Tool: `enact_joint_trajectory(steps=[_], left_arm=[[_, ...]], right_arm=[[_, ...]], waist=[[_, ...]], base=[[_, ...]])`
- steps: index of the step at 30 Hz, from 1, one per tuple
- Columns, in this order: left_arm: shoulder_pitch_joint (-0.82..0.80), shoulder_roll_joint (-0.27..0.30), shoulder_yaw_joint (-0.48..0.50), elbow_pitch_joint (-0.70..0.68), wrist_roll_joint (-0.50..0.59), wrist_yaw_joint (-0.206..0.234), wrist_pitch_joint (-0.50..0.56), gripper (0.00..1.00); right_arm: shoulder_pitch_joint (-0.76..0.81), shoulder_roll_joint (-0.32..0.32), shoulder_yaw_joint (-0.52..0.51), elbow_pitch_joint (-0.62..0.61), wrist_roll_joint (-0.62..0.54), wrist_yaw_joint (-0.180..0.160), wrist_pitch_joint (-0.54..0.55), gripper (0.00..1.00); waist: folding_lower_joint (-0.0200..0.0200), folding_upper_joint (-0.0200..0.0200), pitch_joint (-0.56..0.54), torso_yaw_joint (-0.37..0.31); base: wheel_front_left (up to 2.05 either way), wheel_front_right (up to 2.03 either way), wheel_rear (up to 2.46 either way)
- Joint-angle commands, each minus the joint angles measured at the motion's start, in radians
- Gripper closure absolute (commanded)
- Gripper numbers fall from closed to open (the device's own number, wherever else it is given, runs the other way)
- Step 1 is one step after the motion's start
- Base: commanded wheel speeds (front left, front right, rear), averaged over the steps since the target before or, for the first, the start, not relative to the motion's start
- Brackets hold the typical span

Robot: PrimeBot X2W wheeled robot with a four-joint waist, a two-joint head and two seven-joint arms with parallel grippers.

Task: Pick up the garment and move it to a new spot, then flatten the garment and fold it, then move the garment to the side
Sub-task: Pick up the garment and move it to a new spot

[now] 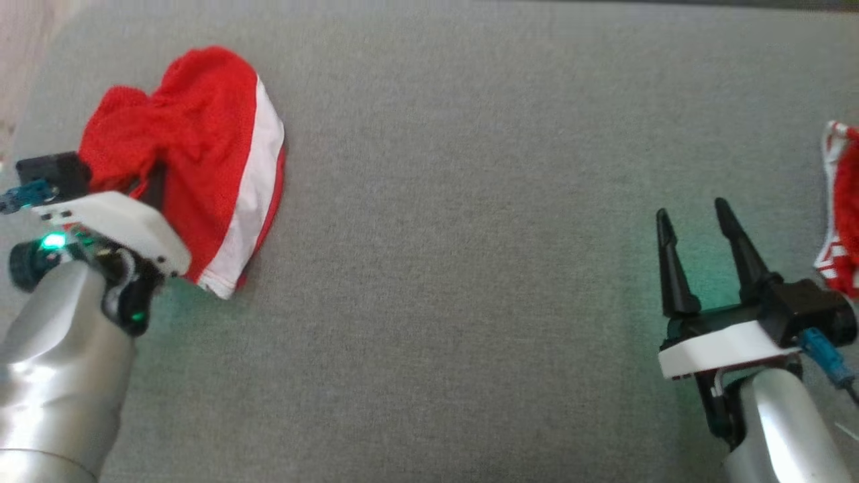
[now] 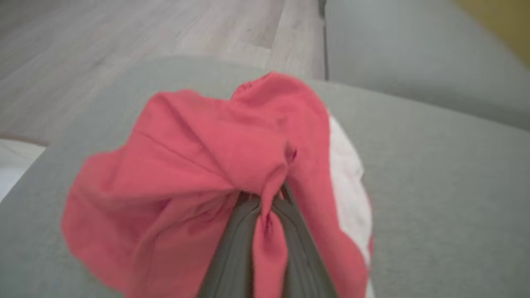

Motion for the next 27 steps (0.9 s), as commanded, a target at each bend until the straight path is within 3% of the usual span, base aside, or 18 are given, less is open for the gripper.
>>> enact_joint_trajectory(steps=[1, 8, 11, 16, 20, 27], left_arm=[[-0.028, 0.027, 0.023, -0.067, -0.022, 0.002, -0.03, 1.0], [0.008, -0.05, -0.018, -0.237, -0.038, 0.017, -0.089, 1.0], [0.034, -0.122, -0.019, -0.309, -0.059, 0.09, -0.076, 1.0], [0.062, -0.194, -0.056, -0.38, -0.033, 0.168, -0.084, 1.0], [0.075, -0.25, -0.077, -0.414, -0.026, 0.212, -0.104, 1.0], [0.063, -0.289, -0.122, -0.413, 0.003, 0.271, -0.14, 1.0]], right_arm=[[0.0, 0.008, 0.024, -0.022, 0.001, -0.001, -0.011, 0.0], [0.035, 0.032, 0.026, -0.008, 0.006, -0.001, -0.012, 0.0], [0.038, 0.042, 0.027, -0.012, 0.01, -0.001, -0.012, 0.0], [0.037, 0.05, 0.045, -0.01, 0.015, -0.001, -0.012, 0.0], [0.024, 0.055, 0.053, -0.01, 0.023, -0.001, -0.012, 0.0], [-0.009, 0.059, 0.101, -0.006, 0.037, -0.001, -0.012, 0.0]], waist=[[0.0001, 0.0, -0.051, -0.02], [0.0001, 0.0, -0.132, -0.054], [0.0001, 0.0, -0.146, -0.083], [0.0001, 0.0, -0.143, -0.127], [0.0001, 0.0, -0.129, -0.169], [0.0001, 0.0, -0.105, -0.253]], base=[[0.0, 0.0, 0.0], [0.0, 0.0, 0.0], [0.0, 0.0, 0.0], [0.0, 0.0, 0.0], [0.0, 0.0, 0.0], [0.0, 0.0, 0.0]])
